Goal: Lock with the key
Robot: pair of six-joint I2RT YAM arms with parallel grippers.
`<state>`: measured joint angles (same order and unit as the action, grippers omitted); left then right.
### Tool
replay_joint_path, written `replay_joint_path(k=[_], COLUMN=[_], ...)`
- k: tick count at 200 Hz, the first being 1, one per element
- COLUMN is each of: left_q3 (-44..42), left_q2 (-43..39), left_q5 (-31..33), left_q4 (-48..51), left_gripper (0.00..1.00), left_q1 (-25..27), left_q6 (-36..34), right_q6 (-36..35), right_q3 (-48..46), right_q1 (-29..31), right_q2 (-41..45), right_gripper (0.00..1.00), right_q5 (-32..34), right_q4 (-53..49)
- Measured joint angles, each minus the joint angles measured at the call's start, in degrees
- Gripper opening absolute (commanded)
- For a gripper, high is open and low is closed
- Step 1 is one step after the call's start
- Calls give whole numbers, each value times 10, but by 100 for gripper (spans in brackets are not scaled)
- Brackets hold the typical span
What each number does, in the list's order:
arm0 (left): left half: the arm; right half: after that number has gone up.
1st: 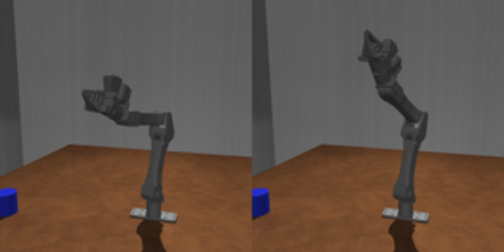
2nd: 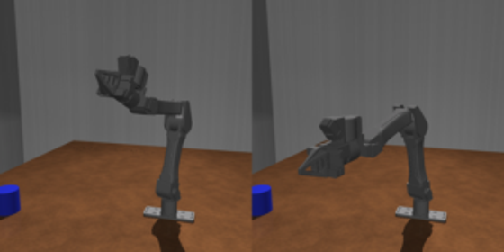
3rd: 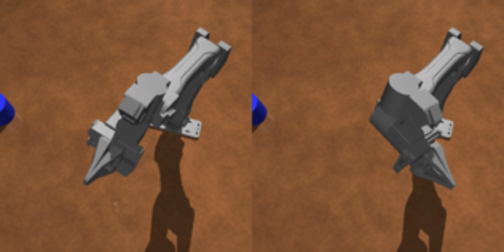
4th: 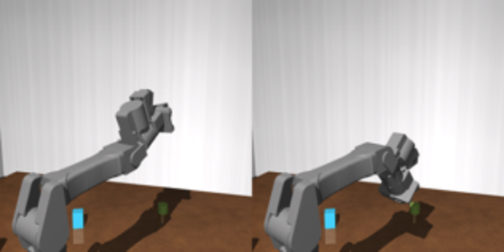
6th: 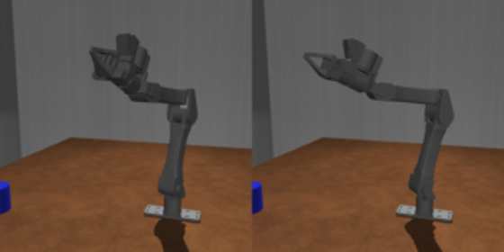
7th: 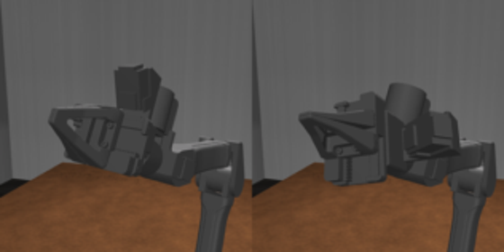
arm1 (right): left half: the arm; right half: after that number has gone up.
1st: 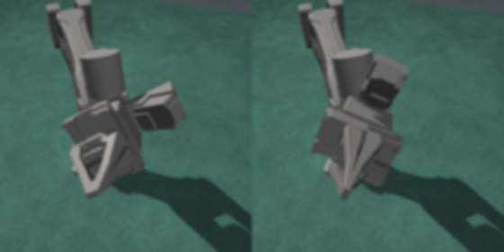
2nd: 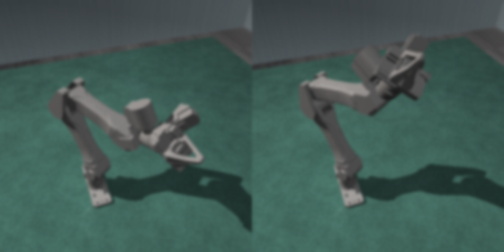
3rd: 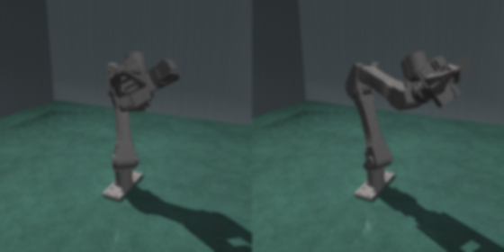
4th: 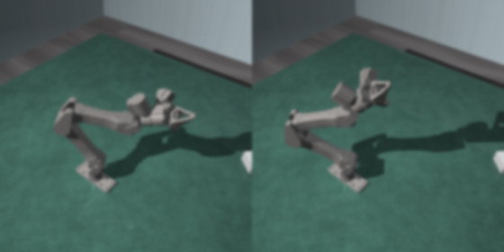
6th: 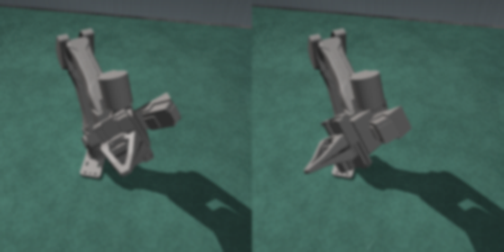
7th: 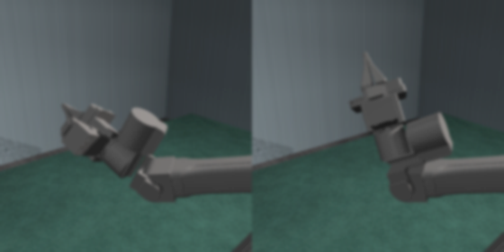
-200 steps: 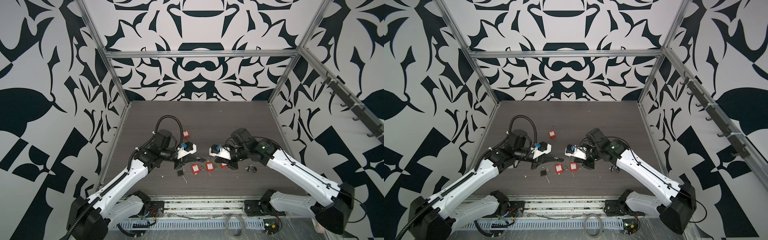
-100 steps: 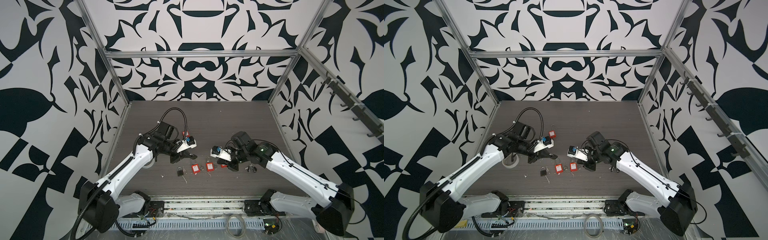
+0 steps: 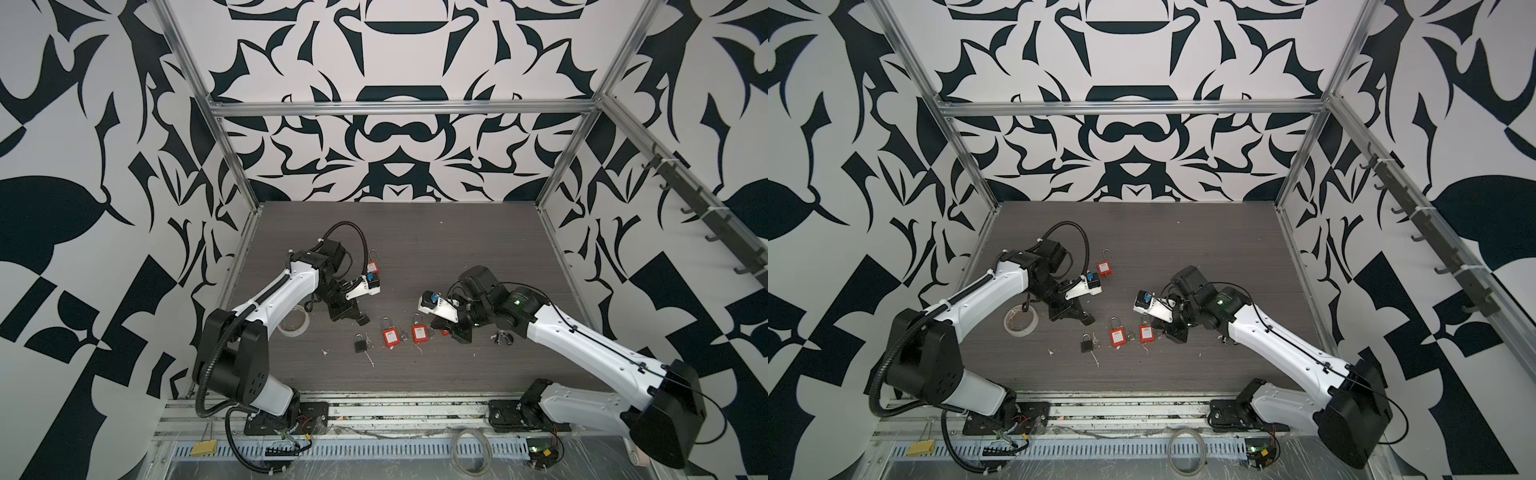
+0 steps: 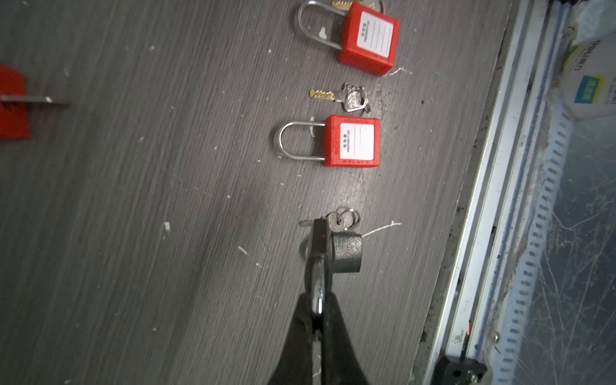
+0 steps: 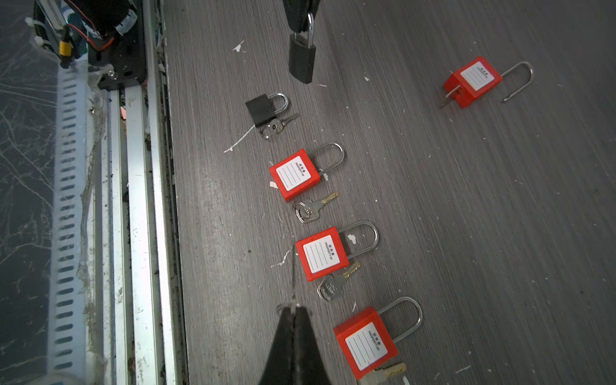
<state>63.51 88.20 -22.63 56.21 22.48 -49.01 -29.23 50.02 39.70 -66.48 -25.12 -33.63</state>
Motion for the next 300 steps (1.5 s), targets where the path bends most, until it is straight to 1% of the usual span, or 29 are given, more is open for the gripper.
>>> replay_joint_path(k=[51, 100, 136, 184, 202, 210, 215, 251, 283, 291, 300], left_q3=[9, 50, 68, 91, 99, 103, 104, 105, 105, 105, 105], left_q2=[55, 114, 144, 182, 188, 189, 191, 192, 191, 190, 186], left_q5=[31, 55, 64, 70, 72, 74, 78, 113, 128, 128, 126], left_q4=[6, 14, 18, 19, 23, 23, 23, -6, -35, -43, -54], left_gripper=[0, 0, 0, 0, 10, 19, 22, 34, 44, 50, 55], left_q1=[-4, -8, -8, -8, -9, -9, -9, -9, -11, -13, -16], left_q6=[-5, -6, -9, -12, -14, -14, -14, -9, -4, -3, 5], right_q6=[23, 38, 45, 73, 86, 93, 97, 130, 190, 208, 233], right_q3=[-7, -7, -7, -7, -7, -7, -7, -7, -4, 0, 9], right_q1=[0, 0, 0, 0, 1, 1, 1, 7, 18, 21, 24], right_q2=[-29, -55, -60, -68, -75, -78, -79, -86, -97, -102, -110], right_gripper=[0, 0, 0, 0, 0, 0, 0, 0, 0, 0, 0], right_q5=[-13, -27, -39, -68, -76, -81, -84, -97, -96, -92, -85], right_q4=[34, 54, 60, 81, 87, 89, 91, 105, 128, 130, 130])
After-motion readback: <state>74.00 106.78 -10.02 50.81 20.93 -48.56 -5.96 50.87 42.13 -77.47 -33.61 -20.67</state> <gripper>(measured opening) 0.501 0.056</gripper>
